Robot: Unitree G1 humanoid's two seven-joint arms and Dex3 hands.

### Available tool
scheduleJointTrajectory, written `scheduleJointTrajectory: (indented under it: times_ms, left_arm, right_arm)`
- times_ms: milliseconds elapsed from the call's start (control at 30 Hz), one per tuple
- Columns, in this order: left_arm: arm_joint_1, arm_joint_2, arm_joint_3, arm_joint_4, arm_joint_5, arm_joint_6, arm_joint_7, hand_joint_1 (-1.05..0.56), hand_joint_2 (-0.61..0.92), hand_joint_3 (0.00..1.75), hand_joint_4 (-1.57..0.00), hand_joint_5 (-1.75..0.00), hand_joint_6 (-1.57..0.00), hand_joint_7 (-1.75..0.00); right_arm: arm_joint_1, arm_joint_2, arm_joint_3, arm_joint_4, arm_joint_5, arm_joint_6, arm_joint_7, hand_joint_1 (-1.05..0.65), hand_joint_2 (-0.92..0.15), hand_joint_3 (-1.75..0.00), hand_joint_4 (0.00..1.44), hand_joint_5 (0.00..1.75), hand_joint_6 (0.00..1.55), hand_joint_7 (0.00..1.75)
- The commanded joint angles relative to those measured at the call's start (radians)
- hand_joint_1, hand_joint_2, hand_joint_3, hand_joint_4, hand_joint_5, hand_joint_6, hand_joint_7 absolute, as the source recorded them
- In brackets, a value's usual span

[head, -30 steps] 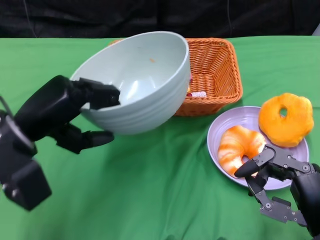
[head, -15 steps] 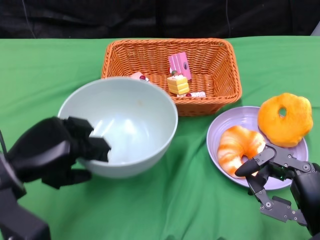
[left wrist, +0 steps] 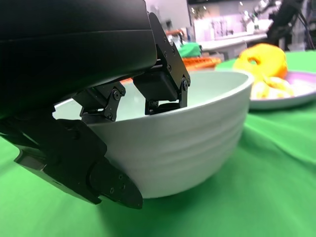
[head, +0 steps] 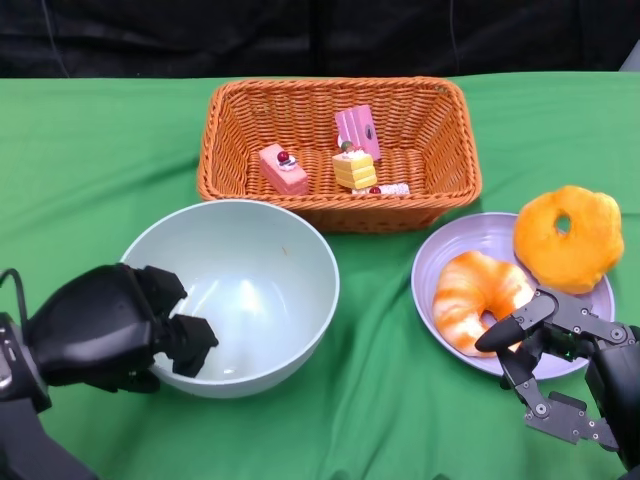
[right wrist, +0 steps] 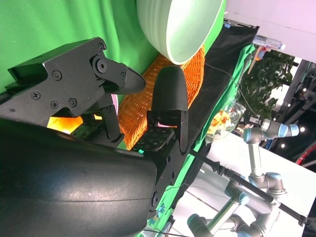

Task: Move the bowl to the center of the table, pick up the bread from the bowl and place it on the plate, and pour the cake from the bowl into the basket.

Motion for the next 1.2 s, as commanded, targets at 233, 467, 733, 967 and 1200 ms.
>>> scheduleJointTrajectory:
  times_ms: [233,467,733,967,1200]
  left_arm:
    - [-0.037,-0.033,-0.055,0.016,-0.095,0.038,-0.118,-0.19,0.86,0.01,-0.83,-1.3,-0.9,-0.77]
    - [-0.115,-0.026,0.038,0.18,-0.408,-0.287,-0.73,-0.62,0.85,0.0,-0.4,-0.17,-0.48,-0.02]
    - [-0.208,-0.183,0.718,0.437,-1.059,0.123,-2.187,-1.04,0.92,0.08,0.0,0.0,-0.04,0.0]
    - [-0.095,-0.179,0.731,0.15,-1.334,0.372,-2.395,-1.05,0.92,0.35,-0.08,-0.04,-0.1,-0.02]
    - [0.032,-0.214,0.877,-0.065,-1.564,0.745,-2.303,-0.94,0.92,0.27,-0.26,-0.12,-0.26,-0.07]
  right_arm:
    - [0.002,-0.005,-0.006,-0.006,0.006,-0.002,-0.009,-0.02,-0.63,-0.85,0.79,1.5,0.77,1.18]
    - [-0.008,-0.006,-0.006,0.005,0.0,-0.006,-0.011,-0.03,-0.63,-0.84,0.78,1.51,0.76,1.18]
    - [-0.024,-0.008,-0.003,0.028,-0.003,-0.017,-0.013,-0.02,-0.63,-0.85,0.79,1.52,0.76,1.18]
    - [-0.024,-0.007,0.001,0.027,-0.004,-0.014,-0.015,-0.01,-0.6,-0.91,0.79,1.53,0.76,1.2]
    - [-0.022,-0.013,0.002,0.026,0.008,-0.007,-0.001,-0.03,-0.6,-0.92,0.78,1.53,0.76,1.2]
